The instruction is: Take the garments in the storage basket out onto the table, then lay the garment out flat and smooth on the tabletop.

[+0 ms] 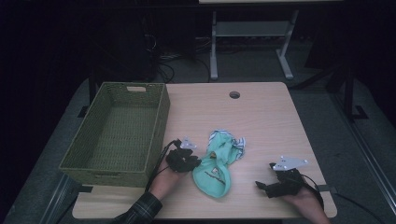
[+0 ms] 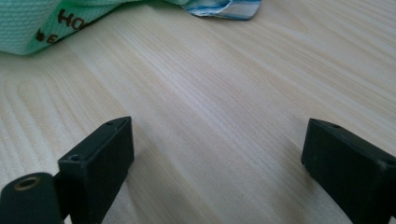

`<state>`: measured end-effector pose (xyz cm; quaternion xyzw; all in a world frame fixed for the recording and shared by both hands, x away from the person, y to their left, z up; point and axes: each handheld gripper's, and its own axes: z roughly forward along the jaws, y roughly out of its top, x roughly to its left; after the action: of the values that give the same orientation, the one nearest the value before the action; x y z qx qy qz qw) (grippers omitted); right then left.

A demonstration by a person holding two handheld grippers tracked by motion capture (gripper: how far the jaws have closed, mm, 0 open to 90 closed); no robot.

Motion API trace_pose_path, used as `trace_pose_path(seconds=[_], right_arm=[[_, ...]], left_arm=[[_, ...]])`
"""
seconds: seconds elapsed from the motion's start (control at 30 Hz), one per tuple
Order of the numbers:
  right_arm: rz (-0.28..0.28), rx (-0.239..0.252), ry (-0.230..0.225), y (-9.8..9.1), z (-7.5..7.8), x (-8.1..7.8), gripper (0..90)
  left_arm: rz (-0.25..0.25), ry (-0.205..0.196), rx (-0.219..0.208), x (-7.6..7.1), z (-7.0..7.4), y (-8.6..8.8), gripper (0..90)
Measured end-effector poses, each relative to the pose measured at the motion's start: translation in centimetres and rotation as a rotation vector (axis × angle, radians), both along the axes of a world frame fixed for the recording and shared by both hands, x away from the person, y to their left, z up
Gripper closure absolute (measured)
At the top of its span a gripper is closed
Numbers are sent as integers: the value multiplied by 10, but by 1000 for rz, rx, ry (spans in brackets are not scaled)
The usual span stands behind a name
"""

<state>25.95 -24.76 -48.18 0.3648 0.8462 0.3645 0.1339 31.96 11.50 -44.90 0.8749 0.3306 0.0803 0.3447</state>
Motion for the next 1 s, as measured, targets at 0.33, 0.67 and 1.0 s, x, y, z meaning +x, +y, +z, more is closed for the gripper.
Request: trace_pose_path(seconds=[0.33, 0.67, 1.0], right_arm=[[-3, -2, -8, -1, 1, 2, 166], [-7, 75, -2, 5, 19, 19, 318], [-17, 106, -39, 21, 32, 47, 515]], left_arm=[[-128, -15, -35, -27, 13, -3, 880], [-175, 23, 57, -30, -5, -10, 887], [-186, 29, 66, -29, -8, -9, 880]])
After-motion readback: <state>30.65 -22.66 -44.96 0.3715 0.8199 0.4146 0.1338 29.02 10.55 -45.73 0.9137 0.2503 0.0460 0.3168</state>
